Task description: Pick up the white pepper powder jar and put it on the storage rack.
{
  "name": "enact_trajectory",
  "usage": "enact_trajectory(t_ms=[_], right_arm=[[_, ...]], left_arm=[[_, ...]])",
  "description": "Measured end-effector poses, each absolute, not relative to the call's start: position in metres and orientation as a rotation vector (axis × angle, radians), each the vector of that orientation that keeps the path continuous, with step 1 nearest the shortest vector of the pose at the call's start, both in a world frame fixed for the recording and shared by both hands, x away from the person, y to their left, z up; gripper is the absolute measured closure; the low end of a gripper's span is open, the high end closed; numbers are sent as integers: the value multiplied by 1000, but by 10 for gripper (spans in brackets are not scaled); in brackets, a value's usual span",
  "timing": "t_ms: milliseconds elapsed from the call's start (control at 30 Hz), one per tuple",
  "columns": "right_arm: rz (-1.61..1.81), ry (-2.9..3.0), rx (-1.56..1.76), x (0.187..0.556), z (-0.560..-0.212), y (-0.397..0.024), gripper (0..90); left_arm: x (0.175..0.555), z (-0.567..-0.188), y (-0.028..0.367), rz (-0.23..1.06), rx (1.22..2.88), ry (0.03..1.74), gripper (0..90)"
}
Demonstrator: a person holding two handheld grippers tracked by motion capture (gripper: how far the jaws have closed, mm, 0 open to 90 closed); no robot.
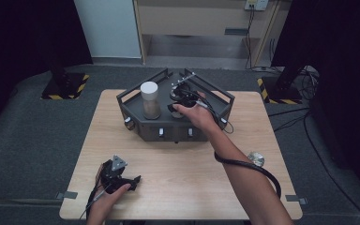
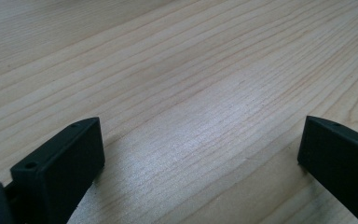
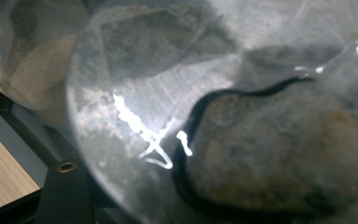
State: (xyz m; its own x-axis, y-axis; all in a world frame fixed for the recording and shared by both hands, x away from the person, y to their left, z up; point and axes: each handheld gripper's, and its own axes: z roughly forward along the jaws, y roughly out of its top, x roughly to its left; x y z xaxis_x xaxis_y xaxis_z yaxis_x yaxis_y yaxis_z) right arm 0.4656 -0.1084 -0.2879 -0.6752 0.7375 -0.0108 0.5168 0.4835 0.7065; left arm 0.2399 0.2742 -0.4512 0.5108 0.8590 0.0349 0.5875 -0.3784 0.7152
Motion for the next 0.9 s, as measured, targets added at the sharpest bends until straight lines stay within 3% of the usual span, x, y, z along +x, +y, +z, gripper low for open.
enact_trajectory(t_ms=[900], right_arm=[[1021, 2390, 1070, 460, -296, -109, 307]], left_arm=[[240, -451, 274, 539, 2104, 1176, 0]])
